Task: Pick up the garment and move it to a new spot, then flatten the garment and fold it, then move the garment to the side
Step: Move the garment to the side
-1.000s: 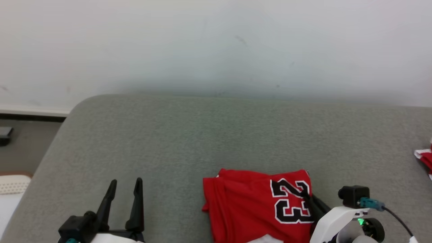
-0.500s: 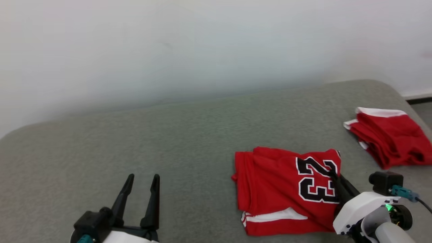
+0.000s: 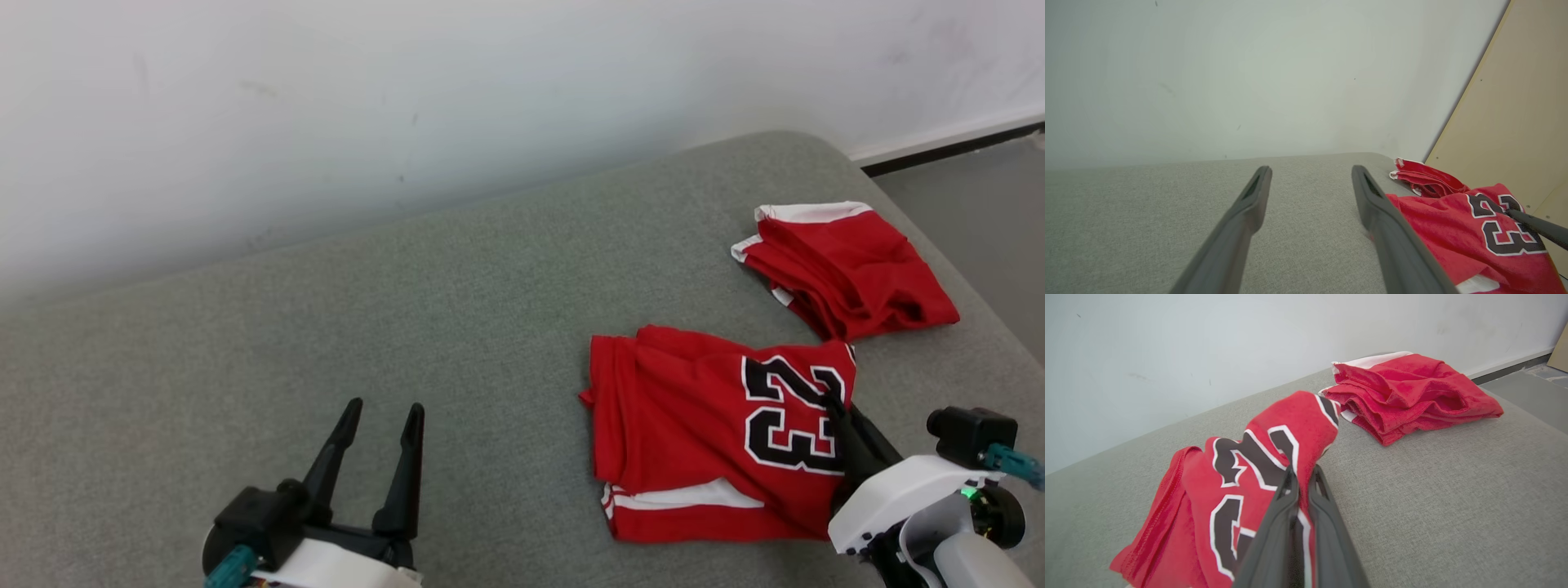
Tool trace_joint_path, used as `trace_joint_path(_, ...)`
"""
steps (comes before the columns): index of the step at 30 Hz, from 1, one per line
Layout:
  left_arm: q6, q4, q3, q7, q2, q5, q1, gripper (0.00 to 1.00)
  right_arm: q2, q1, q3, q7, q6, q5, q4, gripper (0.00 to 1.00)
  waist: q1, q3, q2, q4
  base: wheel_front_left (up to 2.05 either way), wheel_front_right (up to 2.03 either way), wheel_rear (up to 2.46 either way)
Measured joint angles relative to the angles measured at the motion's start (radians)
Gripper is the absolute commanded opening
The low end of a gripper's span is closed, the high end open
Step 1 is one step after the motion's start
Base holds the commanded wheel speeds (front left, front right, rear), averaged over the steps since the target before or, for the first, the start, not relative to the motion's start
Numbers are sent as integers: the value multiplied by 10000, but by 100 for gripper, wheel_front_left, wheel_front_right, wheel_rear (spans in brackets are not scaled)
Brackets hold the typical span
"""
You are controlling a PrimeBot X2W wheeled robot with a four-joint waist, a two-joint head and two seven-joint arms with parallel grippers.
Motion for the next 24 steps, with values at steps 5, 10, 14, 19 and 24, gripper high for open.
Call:
trace_joint_path(5, -44, -2, -132, 0, 0, 111, -274, 100, -146, -294, -157, 167, 0, -36, -430, 0, 0, 409, 0, 109, 0, 0, 0)
trace_joint_path(10, -52, -8, -190, 0, 6, 355, -568, 100, -863, -1200, -362, 514, 0, -151, -759, 0, 0, 949, 0, 378, 0, 0, 0)
trace_joint_path(14, -63, -19, -247, 0, 10, 418, -948, 100, -1722, -1967, -660, 863, 0, -288, -872, 0, 0, 1461, 0, 698, 0, 0, 0)
trace_joint_path(19, -81, -52, -224, 0, 31, 445, -1291, 100, -2757, -2771, -876, 1375, 0, -516, -1131, 0, 1, 2145, 0, 1163, 0, 0, 0)
trace_joint_path(24, -94, -81, -222, 0, 102, 497, -1555, 100, -3766, -3401, -1051, 1822, 2, -445, -1060, 0, 1, 2810, 0, 1559, 0, 0, 0)
